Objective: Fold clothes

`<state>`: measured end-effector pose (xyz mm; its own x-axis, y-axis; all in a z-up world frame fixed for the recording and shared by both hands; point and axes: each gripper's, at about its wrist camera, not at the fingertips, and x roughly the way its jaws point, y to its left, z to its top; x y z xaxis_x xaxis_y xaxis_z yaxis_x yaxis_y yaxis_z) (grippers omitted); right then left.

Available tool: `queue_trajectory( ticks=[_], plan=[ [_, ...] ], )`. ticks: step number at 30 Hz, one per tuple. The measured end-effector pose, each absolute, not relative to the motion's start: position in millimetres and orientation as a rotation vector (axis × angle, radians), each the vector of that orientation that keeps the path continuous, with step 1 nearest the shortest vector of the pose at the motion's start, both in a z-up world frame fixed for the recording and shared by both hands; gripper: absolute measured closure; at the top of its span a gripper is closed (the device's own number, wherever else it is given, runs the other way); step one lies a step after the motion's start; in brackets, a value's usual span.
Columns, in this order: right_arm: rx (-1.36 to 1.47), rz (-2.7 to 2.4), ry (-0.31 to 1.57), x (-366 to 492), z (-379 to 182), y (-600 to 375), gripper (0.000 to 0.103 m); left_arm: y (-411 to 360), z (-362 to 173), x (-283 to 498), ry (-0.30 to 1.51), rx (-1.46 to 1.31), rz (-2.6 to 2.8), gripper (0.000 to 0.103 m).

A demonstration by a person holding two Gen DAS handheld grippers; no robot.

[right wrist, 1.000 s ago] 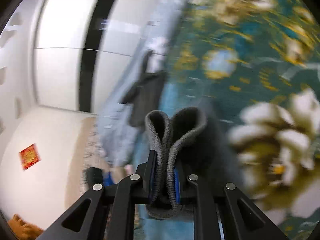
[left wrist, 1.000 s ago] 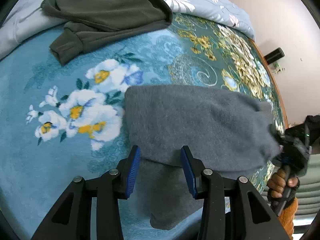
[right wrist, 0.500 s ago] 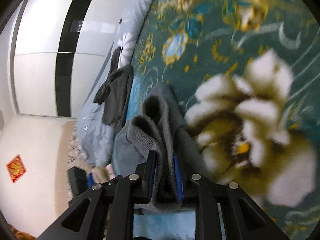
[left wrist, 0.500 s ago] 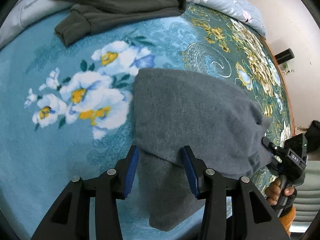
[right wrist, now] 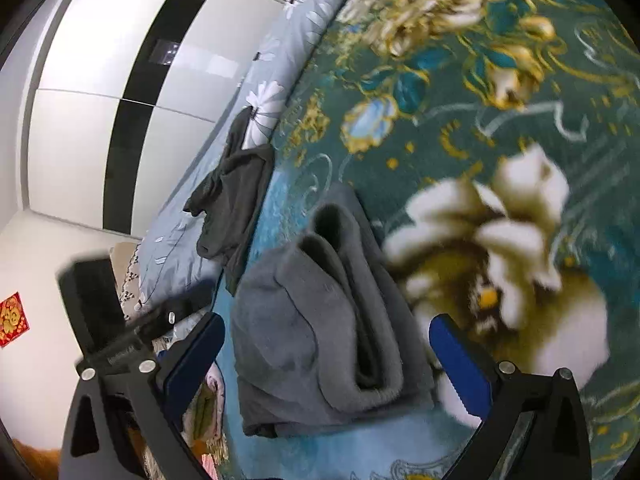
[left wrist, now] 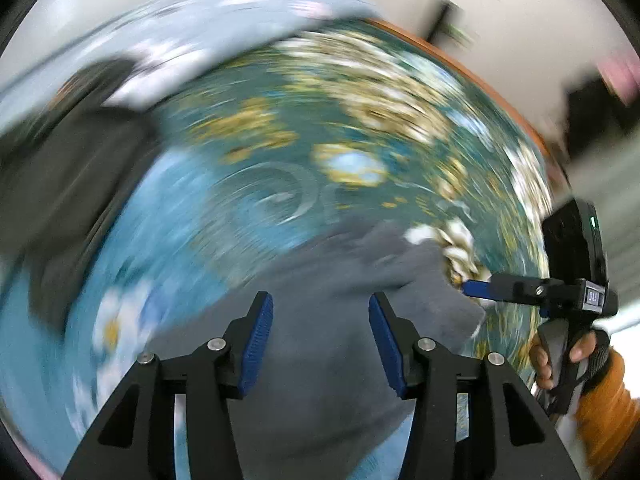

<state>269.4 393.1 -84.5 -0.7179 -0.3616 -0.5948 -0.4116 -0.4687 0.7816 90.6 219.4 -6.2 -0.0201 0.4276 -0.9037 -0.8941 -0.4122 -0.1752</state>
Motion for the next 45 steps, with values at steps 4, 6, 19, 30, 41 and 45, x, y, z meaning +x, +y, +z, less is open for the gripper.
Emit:
queue_trajectory(
  ticks=[4,6,19,30,41,45],
  plan=[
    [-1.163,2.377,1.604,282.0,-92.0,391.8,0.000,268.0,-23.9,115.6,0.843,-1.085,1.425,0.052],
    [-1.164,2.366,1.613,286.0,-95.7,391.1,0.000,280.1,-36.0,125.7,0.969,-1.033,1.349,0.052],
    [-1.127,2.453,1.566,283.7,-87.2,380.2,0.000,284.4,-34.9,112.8,0.885,-0.972,1.343,0.095],
    [-1.130,2.510,1.476,284.4,-77.3,368.0,0.000,302.1,-57.9,101.4,0.897,-1.036,1.429,0.094],
    [-1.104,2.640,1.426,281.8,-56.5,358.0,0.000,219.5,-5.7,95.5,0.560,-1.175,1.588,0.071],
    [-1.129,2.777,1.423,266.3,-44.4,346.1,0.000,161.0,-10.6,117.4,0.474,-1.260,1.583,0.068]
  ],
)
